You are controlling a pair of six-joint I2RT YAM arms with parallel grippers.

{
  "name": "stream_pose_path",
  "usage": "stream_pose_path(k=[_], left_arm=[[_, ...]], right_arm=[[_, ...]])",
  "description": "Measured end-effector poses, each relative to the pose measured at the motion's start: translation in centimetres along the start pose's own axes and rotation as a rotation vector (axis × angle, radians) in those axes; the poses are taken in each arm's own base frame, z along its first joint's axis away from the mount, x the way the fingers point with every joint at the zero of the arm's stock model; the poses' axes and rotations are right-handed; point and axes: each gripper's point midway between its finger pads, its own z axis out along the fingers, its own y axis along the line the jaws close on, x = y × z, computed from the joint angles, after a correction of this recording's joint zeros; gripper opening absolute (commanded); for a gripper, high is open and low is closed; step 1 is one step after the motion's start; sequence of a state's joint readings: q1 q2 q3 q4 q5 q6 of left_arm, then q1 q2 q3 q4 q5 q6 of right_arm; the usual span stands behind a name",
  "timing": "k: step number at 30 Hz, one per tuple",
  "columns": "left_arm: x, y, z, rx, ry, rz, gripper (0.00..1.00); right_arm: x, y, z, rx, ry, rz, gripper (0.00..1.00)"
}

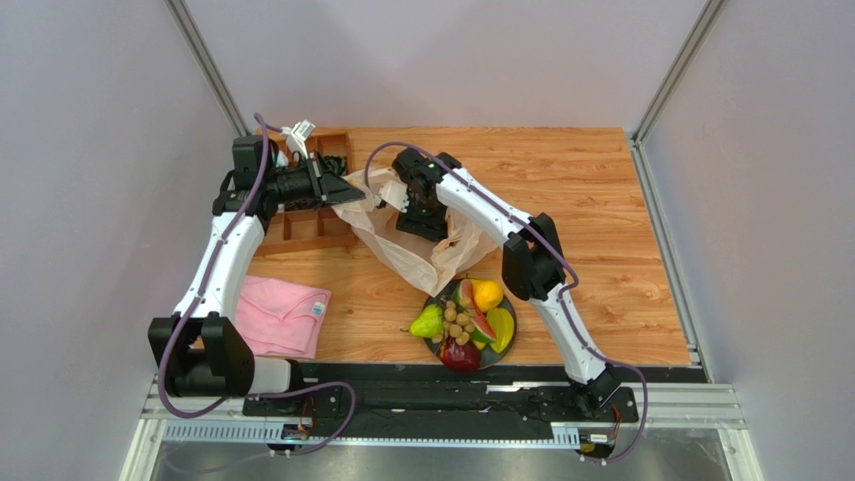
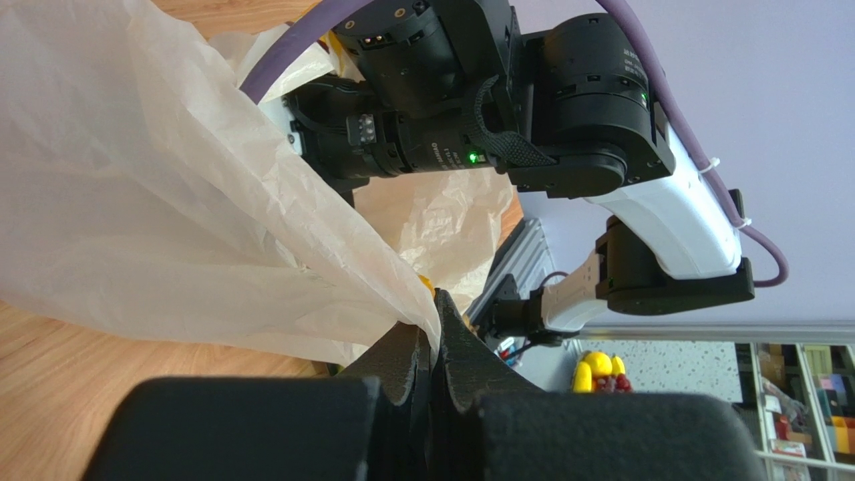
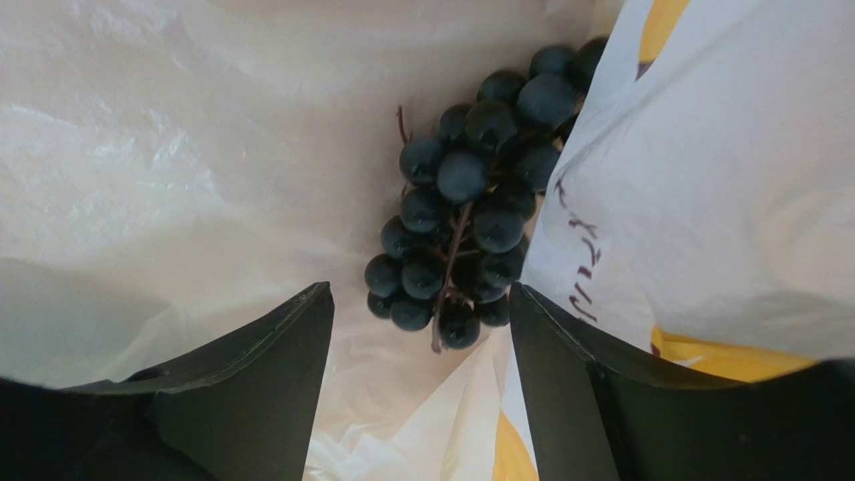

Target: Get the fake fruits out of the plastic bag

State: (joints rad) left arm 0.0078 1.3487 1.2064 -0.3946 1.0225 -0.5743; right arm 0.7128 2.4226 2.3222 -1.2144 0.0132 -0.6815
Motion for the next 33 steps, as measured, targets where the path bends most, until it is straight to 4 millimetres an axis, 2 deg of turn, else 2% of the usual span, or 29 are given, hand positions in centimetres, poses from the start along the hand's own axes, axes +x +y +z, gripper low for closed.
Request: stream_pose_path(k=[5, 10, 13, 18, 22, 25, 26, 28, 29, 32, 33], left_arm=[[0.1, -0.1, 0.0, 0.008, 0.004, 0.001, 0.00], [1.1, -0.4, -0.1, 0.045, 0.038, 0.008, 0.00], [2.9, -1.2, -0.9, 0.074, 0.085, 0.019, 0.00], [6.6, -4.0, -3.5, 0.105, 0.130, 0.088, 0.00], [8.5, -5.8, -5.1, 0.114, 0.127, 0.158, 0.00], [9.2, -5.3, -5.3, 0.092, 0.128, 0.164, 0.00], [9.4, -5.0, -5.2, 0.083, 0.131, 0.158, 0.00], [9.7, -4.0, -4.9, 0.059, 0.139, 0.135, 0.00], [9.8, -3.6, -4.8, 0.045, 0.142, 0.125, 0.00], [9.6, -2.9, -4.7, 0.016, 0.140, 0.117, 0.00], [9.6, -2.7, -4.6, 0.007, 0.139, 0.116, 0.00]], right_arm=[[0.6, 0.3, -0.1, 0.007, 0.036, 0.015, 0.70], [0.2, 0.7, -0.3, 0.034, 0.056, 0.012, 0.70], [-0.5, 1.3, -0.1, 0.050, 0.064, -0.013, 0.71], [-1.7, 2.9, 0.7, 0.056, 0.076, -0.051, 0.71], [-2.4, 4.1, 1.8, 0.052, 0.084, -0.079, 0.72], [-2.5, 4.9, 2.9, 0.042, 0.102, -0.096, 0.66], [-2.4, 5.1, 3.2, 0.040, 0.110, -0.101, 0.56], [-2.5, 5.1, 3.8, 0.049, 0.123, -0.110, 0.43], [-2.5, 5.0, 4.0, 0.060, 0.129, -0.112, 0.29], [-2.9, 4.6, 3.7, 0.077, 0.118, -0.111, 0.14], [-3.1, 4.6, 3.6, 0.077, 0.109, -0.108, 0.12]])
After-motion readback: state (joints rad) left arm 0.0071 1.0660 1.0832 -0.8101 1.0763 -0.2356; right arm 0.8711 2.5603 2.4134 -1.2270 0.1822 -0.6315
